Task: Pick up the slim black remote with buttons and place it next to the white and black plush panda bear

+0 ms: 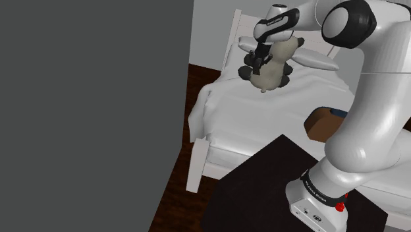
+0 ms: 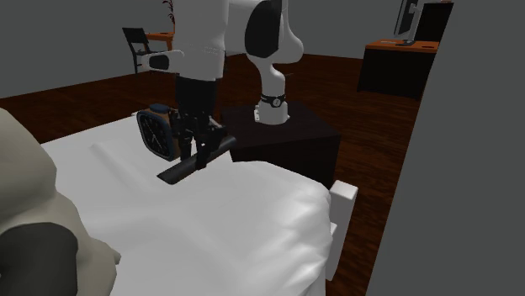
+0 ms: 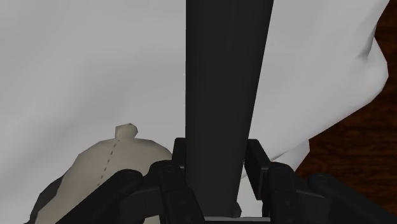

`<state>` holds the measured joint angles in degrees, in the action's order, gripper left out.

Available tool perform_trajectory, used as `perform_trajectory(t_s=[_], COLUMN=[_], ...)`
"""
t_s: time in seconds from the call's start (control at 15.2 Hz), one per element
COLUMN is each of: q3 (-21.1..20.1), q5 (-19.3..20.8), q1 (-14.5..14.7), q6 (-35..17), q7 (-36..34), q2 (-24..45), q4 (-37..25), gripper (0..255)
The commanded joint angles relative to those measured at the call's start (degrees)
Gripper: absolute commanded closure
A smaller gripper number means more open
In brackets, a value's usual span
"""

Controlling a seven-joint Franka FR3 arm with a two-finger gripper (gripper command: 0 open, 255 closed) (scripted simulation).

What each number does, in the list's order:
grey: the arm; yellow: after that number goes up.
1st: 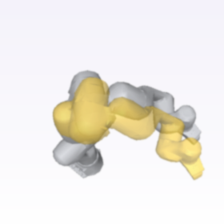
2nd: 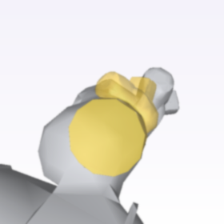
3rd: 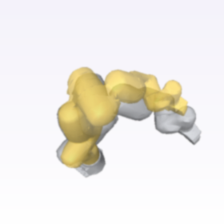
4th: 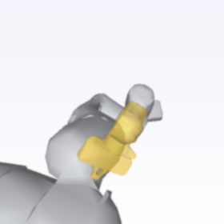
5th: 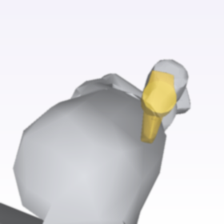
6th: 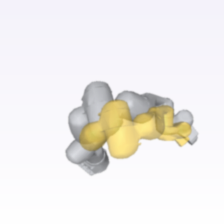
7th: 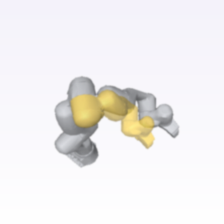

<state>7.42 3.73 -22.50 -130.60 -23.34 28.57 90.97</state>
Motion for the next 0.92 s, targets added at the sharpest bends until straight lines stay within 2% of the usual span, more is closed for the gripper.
perform_trajectory(t_s=[0.0,0.86], q3=[0.0,-0.2], q5=[0.0,-0.1], q1=[0.0,-0.2], q6=[-1.2,-8.8], q7=[-0.2,-0.8], q2=[0.8,5.8], q4=[0.4,3.0], gripper=[255,255])
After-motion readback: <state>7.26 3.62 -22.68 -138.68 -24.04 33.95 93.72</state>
